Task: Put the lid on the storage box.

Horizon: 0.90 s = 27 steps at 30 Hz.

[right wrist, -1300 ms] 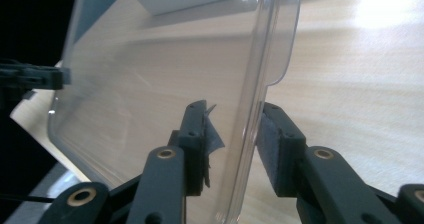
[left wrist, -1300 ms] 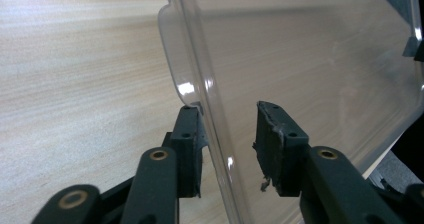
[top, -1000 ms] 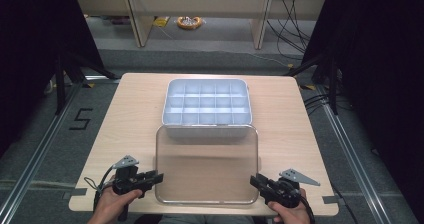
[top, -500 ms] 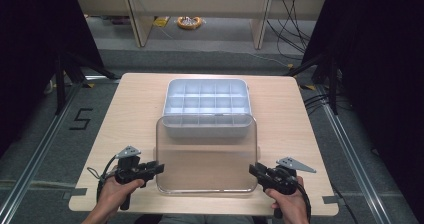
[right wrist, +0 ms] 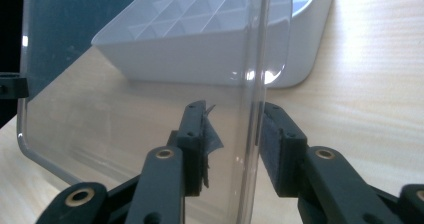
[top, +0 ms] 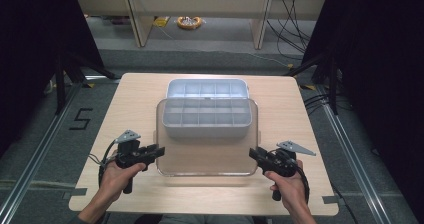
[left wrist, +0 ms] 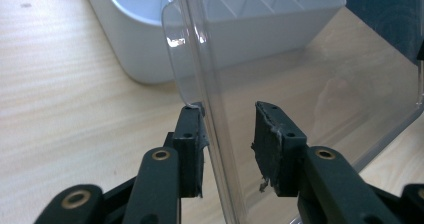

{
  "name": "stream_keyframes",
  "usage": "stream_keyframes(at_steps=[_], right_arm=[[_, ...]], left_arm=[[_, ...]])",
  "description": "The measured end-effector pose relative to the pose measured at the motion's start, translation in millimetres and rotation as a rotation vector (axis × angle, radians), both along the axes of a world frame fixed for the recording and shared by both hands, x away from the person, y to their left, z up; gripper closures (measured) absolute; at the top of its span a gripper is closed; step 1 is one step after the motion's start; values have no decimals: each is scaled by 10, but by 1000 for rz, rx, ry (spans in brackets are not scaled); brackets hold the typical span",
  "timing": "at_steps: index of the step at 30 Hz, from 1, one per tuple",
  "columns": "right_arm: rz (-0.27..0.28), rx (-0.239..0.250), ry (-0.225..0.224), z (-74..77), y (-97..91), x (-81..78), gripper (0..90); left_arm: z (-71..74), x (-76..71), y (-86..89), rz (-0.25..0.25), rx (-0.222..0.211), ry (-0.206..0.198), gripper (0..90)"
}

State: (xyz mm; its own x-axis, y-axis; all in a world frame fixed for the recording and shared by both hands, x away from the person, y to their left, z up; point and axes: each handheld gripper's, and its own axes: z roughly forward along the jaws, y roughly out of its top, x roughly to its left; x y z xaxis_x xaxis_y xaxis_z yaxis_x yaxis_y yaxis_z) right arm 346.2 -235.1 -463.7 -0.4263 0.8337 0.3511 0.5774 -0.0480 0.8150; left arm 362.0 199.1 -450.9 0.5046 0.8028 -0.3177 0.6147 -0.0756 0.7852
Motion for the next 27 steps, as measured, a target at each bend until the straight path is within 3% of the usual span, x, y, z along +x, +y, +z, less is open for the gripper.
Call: stream_keyframes(at_steps=[3,6,7,10,11,13,15,16,17,22,26,27], right_arm=[[2,-2,6,42,-6,67,658],[-30,21,9,94,9,151,657],[-18,12,-15,106,-11,186,657],[-19,33,-8,163,-7,228,658],[-19,24,-25,174,-18,254,657],[-34,38,-11,236,-8,299,657],[-25,25,-47,265,-22,364,657],[-44,42,-24,302,4,373,657],[-36,18,-50,349,-3,453,656],[-69,10,-42,457,50,614,656],[-66,14,-60,516,69,760,656],[-80,16,-45,537,91,783,655]], left_arm=[[31,66,-20,3,3,-5,644],[59,139,-33,16,-10,-7,644],[74,164,-32,19,-11,-5,644],[118,233,-38,20,-25,-9,643],[143,265,-45,24,-33,-9,643],[171,300,-53,29,-27,-10,642],[200,357,-62,34,-27,-9,642],[226,395,-66,40,-27,-7,642],[246,422,-71,50,-26,-11,641],[351,564,-79,72,-19,-32,651],[415,698,-69,93,-27,-26,650],[428,738,-67,96,-31,-21,649]])
